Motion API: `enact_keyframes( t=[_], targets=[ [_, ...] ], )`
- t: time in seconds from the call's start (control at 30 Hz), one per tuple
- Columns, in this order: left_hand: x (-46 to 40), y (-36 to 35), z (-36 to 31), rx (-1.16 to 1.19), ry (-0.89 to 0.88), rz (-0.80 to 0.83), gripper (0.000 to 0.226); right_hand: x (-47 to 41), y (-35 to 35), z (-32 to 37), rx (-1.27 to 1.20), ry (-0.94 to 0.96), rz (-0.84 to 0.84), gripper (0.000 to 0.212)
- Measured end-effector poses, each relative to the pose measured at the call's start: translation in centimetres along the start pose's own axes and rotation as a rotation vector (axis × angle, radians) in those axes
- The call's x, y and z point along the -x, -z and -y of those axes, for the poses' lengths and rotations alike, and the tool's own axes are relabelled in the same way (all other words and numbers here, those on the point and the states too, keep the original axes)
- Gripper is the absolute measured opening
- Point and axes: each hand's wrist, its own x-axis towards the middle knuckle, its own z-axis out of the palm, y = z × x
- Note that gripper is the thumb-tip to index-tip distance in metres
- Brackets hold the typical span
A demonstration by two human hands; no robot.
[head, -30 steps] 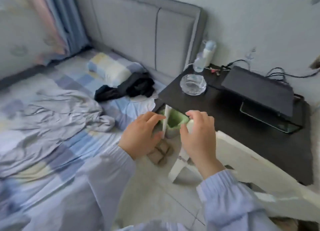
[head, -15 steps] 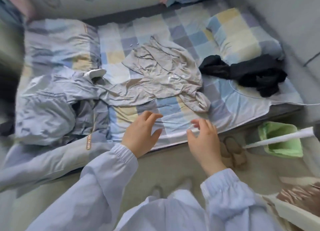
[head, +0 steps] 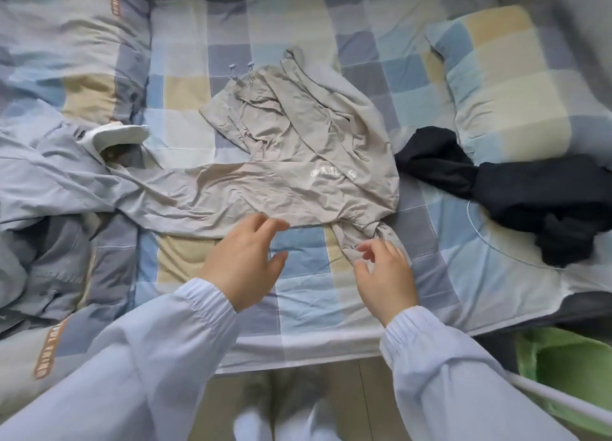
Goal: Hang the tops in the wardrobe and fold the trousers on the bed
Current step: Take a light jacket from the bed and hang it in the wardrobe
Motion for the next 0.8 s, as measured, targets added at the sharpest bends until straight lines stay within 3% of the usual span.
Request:
enact_keyframes(
  t=[0.2,0.4,0.53,0.7,0.8],
  targets=[
    [-11.2,-8.7,2.2,-0.102,0.053,0.194,0.041,-8.3,-5.8,-7.5,0.200,-0.040,0.131,0.027],
    [-20.4,-17.7,3.6,-0.211,0.005,0.182,0.038,-15.8,-10.3,-13.6,0.473,0.034,0.166,0.032],
    [-24.0,-23.4,5.6,-0.264,0.032,0.185,0.045,-19.1,-12.6,-15.4,0.408,-0.189,0.032,0.036],
    [-25.6,-28.9,8.4,-0.331,0.017,0.078,0.064,-21.0,-15.5,-17.7,0.278,-0.485,0.013,0.064],
    [-26.8,-29.5,10.1,-0.338,0.038,0.005,0.054,-21.0,-16.1,-18.6,0.445,-0.458,0.133,0.036]
  ],
)
